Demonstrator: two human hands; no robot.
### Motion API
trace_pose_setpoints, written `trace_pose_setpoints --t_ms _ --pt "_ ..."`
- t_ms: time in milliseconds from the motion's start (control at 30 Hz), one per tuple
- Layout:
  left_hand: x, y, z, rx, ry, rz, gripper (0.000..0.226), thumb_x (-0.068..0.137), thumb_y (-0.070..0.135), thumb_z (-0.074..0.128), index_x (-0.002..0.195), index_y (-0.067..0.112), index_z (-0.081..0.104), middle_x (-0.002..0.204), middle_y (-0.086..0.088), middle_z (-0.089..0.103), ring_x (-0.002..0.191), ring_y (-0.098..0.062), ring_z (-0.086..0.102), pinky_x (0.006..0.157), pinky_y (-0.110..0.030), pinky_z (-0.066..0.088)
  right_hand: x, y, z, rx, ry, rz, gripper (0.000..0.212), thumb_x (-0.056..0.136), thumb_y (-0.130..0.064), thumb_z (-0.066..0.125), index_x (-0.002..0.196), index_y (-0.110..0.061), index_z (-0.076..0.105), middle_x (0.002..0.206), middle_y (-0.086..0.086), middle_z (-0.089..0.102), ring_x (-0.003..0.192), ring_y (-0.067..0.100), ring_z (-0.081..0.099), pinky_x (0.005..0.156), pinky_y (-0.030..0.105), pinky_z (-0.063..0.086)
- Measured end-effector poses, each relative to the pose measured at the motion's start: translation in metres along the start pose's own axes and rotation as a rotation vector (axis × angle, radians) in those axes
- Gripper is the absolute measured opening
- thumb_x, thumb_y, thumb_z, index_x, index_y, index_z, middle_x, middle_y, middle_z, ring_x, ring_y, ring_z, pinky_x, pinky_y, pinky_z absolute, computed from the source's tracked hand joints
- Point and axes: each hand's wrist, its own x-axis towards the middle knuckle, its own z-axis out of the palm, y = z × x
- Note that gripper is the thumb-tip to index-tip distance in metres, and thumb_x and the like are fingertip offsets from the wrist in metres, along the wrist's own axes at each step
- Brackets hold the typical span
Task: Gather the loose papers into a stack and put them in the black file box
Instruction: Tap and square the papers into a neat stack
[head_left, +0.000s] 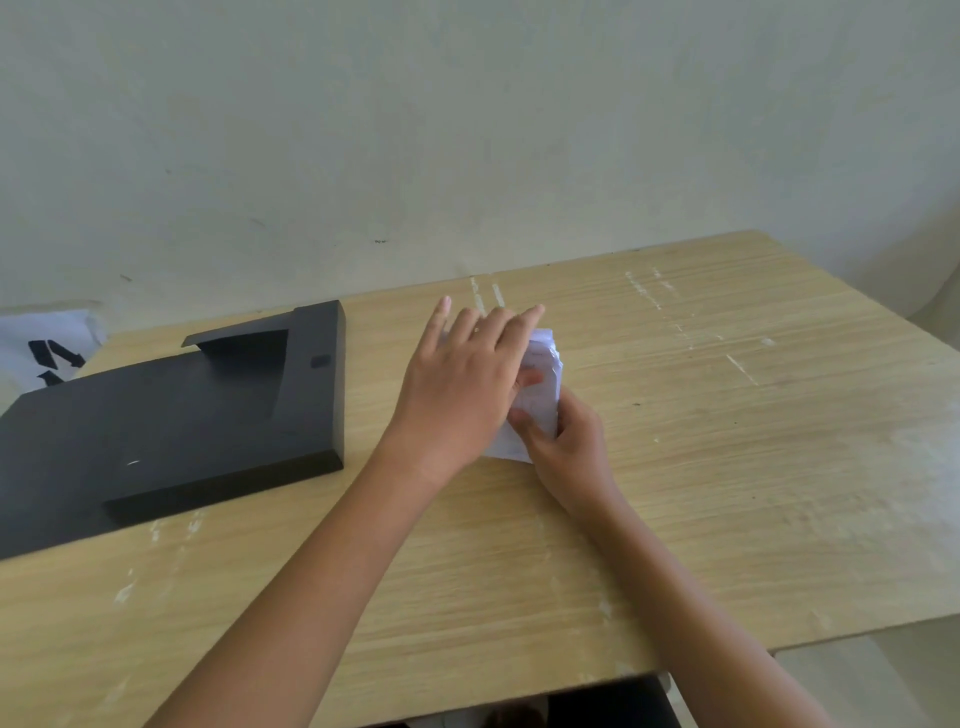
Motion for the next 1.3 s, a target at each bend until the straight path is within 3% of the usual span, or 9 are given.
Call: trace_pose_setpoints --t_ms 167,267,367,567,700,867,1000,1133,1300 --pt "0.003 -0.007 -0.01 -0.106 -0.022 -0.004 0.043 0.101 0.034 0.061 0.143 0.034 0.052 0.12 0.011 0.07 0.111 -0.02 0.063 0.099 -0.039 0.046 0.0 -0.001 0.001 0.01 0.055 -0.009 0.035 0.089 -0.007 0.073 0.084 -0.04 0.062 0.068 -0.031 0.066 0.059 -0.008 0.057 0.057 0.006 0.04" --pt "0.002 -0.006 -0.012 -0.173 0.029 0.003 0.034 0.096 0.019 0.062 0.125 0.035 0.061 0.1 0.01 0.071 0.095 -0.02 0.063 0.081 -0.039 0.049 -0.001 0.0 0.001 0.014 0.083 -0.028 0.032 0.089 -0.007 0.072 0.087 -0.038 0.064 0.069 -0.034 0.065 0.062 -0.009 0.059 0.059 0.005 0.04" --pt "0.001 -0.01 -0.012 -0.411 0.033 -0.034 0.022 0.092 0.029 0.068 0.111 0.039 0.066 0.089 0.013 0.072 0.083 -0.02 0.063 0.065 -0.034 0.047 -0.001 0.003 -0.001 0.034 0.107 -0.029 0.024 0.089 -0.006 0.073 0.093 -0.029 0.068 0.073 -0.032 0.067 0.066 -0.008 0.059 0.062 0.007 0.041" --pt "-0.002 -0.037 0.006 -1.142 0.02 -0.375 0.032 0.077 0.029 0.092 0.101 0.037 0.073 0.088 0.014 0.08 0.072 -0.002 0.07 0.063 -0.02 0.055 -0.001 0.001 -0.002 0.098 0.117 0.023 0.032 0.09 -0.008 0.073 0.092 -0.04 0.067 0.081 -0.029 0.071 0.072 -0.009 0.062 0.065 0.008 0.046" --pt "-0.009 -0.028 0.034 -1.49 -0.017 -0.532 0.02 0.087 0.014 0.083 0.1 0.023 0.072 0.087 0.015 0.082 0.083 0.002 0.075 0.072 -0.017 0.057 -0.001 0.002 -0.001 0.111 0.12 0.043 0.031 0.088 -0.007 0.074 0.088 -0.038 0.067 0.078 -0.026 0.072 0.069 -0.007 0.061 0.063 0.011 0.047" --pt "-0.021 -0.007 0.062 -1.533 0.072 -0.687 0.009 0.098 0.018 0.073 0.104 0.024 0.071 0.088 0.018 0.08 0.08 0.005 0.074 0.067 -0.014 0.056 -0.001 0.001 -0.001 0.11 0.107 0.05 0.029 0.09 -0.011 0.073 0.091 -0.039 0.068 0.078 -0.023 0.072 0.07 -0.006 0.062 0.062 0.011 0.048" --pt "-0.028 0.01 0.078 -1.462 0.059 -0.775 0.008 0.103 0.021 0.064 0.108 0.027 0.066 0.1 0.014 0.078 0.085 0.008 0.071 0.076 -0.017 0.053 0.0 0.001 -0.001 0.059 0.106 0.056 0.026 0.09 -0.017 0.073 0.094 -0.042 0.066 0.082 -0.023 0.072 0.071 -0.004 0.064 0.063 0.013 0.049" --pt "-0.032 0.021 0.086 -1.284 0.234 -0.749 0.008 0.103 0.021 0.063 0.111 0.022 0.065 0.095 0.01 0.073 0.083 0.002 0.068 0.072 -0.014 0.05 0.002 0.005 0.002 -0.027 0.071 0.106 0.019 0.094 -0.022 0.069 0.092 -0.04 0.061 0.079 -0.026 0.071 0.072 -0.006 0.066 0.062 0.012 0.048" --pt "-0.041 0.027 0.094 -1.163 0.195 -0.714 0.029 0.105 0.022 0.059 0.133 0.023 0.05 0.096 0.02 0.066 0.084 0.01 0.064 0.07 -0.02 0.05 0.001 0.005 0.003 -0.167 0.005 0.111 0.022 0.1 -0.017 0.059 0.121 -0.015 0.063 0.095 -0.005 0.073 0.087 0.015 0.07 0.076 0.03 0.053"
